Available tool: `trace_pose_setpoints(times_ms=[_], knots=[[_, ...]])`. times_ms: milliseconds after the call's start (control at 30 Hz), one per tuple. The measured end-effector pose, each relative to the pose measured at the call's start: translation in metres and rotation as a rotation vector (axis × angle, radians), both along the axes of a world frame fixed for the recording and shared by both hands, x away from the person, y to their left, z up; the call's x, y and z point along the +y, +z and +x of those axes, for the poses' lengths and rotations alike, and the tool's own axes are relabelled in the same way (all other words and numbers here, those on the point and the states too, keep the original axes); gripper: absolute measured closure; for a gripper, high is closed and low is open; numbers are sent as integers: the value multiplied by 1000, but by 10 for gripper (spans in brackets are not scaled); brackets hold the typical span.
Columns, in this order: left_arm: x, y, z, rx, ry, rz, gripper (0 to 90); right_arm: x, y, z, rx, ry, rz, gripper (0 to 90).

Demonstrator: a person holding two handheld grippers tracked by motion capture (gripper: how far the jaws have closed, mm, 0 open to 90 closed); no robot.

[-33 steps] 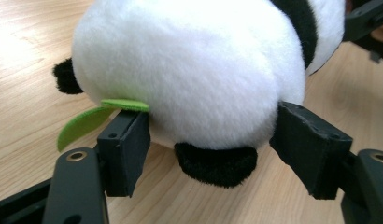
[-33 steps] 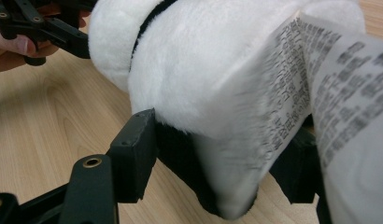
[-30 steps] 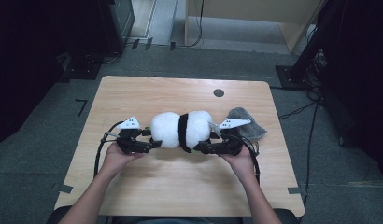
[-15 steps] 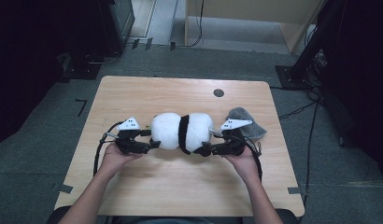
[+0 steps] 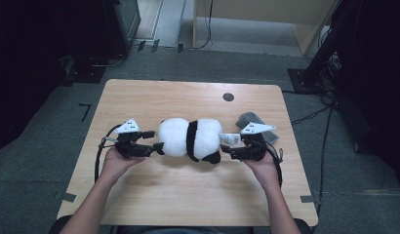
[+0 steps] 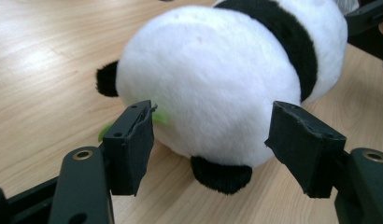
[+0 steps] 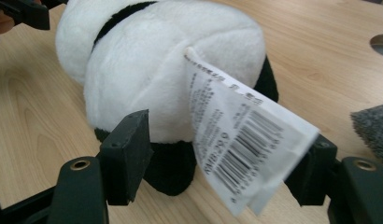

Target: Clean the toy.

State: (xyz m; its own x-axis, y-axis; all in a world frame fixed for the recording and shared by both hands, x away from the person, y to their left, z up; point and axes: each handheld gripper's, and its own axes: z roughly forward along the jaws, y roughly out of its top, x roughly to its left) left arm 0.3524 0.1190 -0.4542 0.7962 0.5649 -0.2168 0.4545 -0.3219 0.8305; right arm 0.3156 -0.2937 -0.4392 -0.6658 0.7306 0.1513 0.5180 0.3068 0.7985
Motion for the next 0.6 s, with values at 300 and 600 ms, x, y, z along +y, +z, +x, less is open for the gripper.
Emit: trace_pose_setpoints(times_ms=[300,600], knots=[[-7,7,6,-19,-15,-5,312,-14,2,-5,-6,-36,-8,327],[-18,8,13,-26,-25,-14,310,-42,3,-12,-17,-114,1,328]])
